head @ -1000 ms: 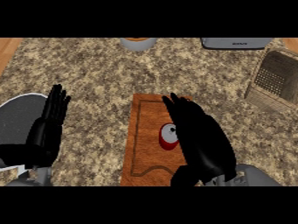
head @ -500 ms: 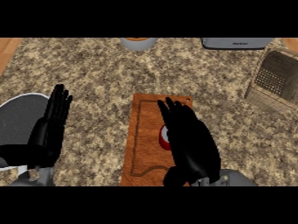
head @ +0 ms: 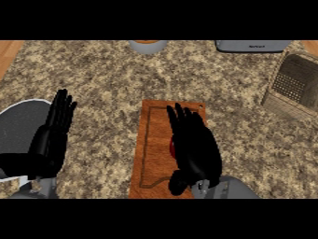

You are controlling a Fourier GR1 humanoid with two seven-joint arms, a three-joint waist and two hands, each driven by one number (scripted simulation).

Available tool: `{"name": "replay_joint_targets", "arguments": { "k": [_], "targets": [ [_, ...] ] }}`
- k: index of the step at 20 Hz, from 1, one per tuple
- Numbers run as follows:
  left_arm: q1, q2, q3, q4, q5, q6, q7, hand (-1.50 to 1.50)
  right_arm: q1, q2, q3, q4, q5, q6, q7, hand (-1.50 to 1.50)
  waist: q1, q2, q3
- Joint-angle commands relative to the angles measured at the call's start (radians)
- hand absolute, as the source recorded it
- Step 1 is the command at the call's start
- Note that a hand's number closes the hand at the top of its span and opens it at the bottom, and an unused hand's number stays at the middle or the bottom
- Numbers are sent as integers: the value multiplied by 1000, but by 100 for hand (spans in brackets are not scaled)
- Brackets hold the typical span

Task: Pick the can from the cutting board and place it in the basket

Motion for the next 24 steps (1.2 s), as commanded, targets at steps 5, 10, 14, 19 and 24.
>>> {"name": "replay_joint_targets", "arguments": {
  "k": [5, 10, 14, 19, 24],
  "targets": [
    [-6, -16, 51, 38, -8, -43, -13, 0, 41, 35, -90, 52, 52, 67, -28, -150, -1, 0, 0],
    [-19, -54, 19, -14, -61, -12, 53, 0, 118, 56, -68, 109, 113, 19, -100, -150, -1, 0, 0],
    [22, -55, 48, -1, -62, -65, 1, 0, 87, 78, -69, 119, 103, 27, -67, -150, 1, 0, 0],
    [33, -56, 84, -11, -49, -103, -19, 0, 139, 67, -120, 131, 132, 55, -160, -150, -1, 0, 0],
    [11, -40, 123, -38, -39, -132, 41, 0, 127, 79, -119, 236, 159, -26, -208, -150, 1, 1, 0]
  ]
}}
